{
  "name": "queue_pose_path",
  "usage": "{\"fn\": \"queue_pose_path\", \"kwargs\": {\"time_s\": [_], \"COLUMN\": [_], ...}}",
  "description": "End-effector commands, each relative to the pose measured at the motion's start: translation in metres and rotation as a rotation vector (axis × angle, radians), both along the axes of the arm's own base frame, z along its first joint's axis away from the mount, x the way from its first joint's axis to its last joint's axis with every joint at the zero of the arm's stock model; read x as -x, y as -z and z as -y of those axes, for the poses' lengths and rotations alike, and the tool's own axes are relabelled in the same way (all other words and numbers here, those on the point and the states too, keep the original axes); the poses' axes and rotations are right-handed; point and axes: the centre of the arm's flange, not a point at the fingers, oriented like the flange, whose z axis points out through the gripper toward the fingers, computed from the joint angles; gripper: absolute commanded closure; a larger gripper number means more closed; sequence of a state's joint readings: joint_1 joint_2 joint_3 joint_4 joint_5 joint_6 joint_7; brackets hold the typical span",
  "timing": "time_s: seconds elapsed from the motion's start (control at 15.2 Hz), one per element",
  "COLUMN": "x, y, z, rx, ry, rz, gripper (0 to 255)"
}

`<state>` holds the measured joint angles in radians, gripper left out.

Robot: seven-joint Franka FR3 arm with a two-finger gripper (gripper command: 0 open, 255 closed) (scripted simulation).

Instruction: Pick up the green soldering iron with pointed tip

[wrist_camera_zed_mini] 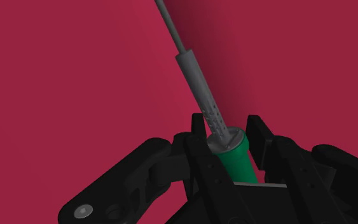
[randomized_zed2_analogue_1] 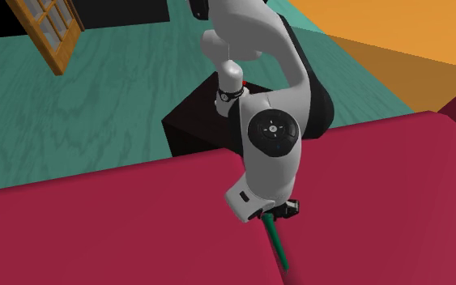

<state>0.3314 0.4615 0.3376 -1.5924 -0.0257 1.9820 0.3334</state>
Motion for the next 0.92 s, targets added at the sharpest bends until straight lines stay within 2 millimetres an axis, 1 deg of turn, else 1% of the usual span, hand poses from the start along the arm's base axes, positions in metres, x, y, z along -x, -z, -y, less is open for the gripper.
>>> {"fn": "queue_pose_path", "kwargs": {"time_s": [0.0,0.73,0.86], "x": [-0.001,-0.001,-0.001], "y": [-0.01,-0.068,-0.069], "z": [0.0,0.0,0.0], "rx": [0.0,0.0,0.0], "ry": [0.0,0.0,0.0], "rz": [0.0,0.0,0.0], "gripper": [255,255,255]}}
